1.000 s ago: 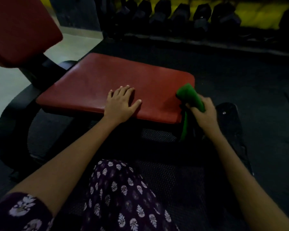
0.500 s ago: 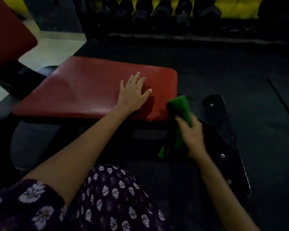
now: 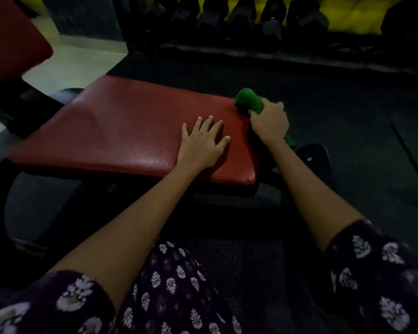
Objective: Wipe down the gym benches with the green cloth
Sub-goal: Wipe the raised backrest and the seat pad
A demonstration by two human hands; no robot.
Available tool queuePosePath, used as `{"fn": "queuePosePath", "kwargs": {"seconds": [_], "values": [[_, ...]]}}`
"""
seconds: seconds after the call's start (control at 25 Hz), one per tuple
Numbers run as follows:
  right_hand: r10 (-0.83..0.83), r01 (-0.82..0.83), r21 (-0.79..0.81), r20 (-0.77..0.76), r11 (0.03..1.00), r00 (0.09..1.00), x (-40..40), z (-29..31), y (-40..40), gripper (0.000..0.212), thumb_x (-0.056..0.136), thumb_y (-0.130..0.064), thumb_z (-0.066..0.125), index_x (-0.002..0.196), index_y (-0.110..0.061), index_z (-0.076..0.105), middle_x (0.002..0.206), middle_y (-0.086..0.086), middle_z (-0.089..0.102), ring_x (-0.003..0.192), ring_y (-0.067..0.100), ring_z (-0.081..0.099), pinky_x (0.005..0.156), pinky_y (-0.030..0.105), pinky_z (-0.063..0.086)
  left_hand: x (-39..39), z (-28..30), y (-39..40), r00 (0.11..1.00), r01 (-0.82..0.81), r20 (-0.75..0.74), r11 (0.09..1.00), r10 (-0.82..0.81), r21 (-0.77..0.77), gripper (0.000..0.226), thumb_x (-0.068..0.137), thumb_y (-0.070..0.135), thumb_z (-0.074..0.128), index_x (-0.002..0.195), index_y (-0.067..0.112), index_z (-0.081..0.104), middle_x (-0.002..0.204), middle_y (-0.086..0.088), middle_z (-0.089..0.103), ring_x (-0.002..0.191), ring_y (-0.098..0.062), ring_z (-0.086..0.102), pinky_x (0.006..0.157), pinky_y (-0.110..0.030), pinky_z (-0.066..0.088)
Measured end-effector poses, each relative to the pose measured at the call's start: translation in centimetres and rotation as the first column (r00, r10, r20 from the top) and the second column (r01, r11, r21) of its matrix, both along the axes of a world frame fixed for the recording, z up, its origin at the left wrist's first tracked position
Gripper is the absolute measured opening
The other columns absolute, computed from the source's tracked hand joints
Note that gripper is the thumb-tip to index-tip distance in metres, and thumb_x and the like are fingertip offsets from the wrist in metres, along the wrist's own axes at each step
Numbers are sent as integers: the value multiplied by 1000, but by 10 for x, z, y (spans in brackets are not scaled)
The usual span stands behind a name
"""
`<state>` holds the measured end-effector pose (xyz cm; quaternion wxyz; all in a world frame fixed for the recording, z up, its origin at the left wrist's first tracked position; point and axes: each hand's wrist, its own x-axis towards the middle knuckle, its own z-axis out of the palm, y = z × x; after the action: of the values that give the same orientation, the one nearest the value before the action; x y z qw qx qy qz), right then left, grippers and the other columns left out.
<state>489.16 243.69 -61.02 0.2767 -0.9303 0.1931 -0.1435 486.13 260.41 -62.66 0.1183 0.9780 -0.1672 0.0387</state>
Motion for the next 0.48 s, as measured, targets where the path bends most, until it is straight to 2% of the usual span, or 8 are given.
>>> {"fn": "queuePosePath", "kwargs": {"seconds": [0.16, 0.28, 0.48], "values": [[96, -97, -35, -35, 995, 995, -43, -7, -4, 43, 94, -39, 49, 133, -23, 47, 119, 18, 47, 102, 39, 55, 80, 36, 40, -8, -2, -3, 1000, 6, -9, 1000, -6, -18, 57, 98, 50, 29, 148, 24, 24, 157, 0, 17, 146, -20, 7, 114, -51, 0], [88, -89, -83, -21, 993, 996, -81, -15, -3, 43, 94, -39, 49, 135, -24, 45, 118, 19, 48, 99, 40, 55, 80, 38, 41, -7, -1, -4, 1000, 7, 18, 1000, -7, -25, 57, 98, 50, 30, 148, 24, 25, 157, -1, 18, 146, -21, 7, 114, -52, 1], [38, -53, -282, -59, 958, 998, -17, 4, 6, 40, 95, -39, 45, 130, -20, 51, 124, 20, 46, 104, 41, 54, 84, 41, 42, -6, 0, -2, 1000, 3, 15, 1000, -3, -19, 57, 96, 52, 32, 146, 23, 30, 155, 0, 24, 144, -23, 14, 113, -54, 5]]}}
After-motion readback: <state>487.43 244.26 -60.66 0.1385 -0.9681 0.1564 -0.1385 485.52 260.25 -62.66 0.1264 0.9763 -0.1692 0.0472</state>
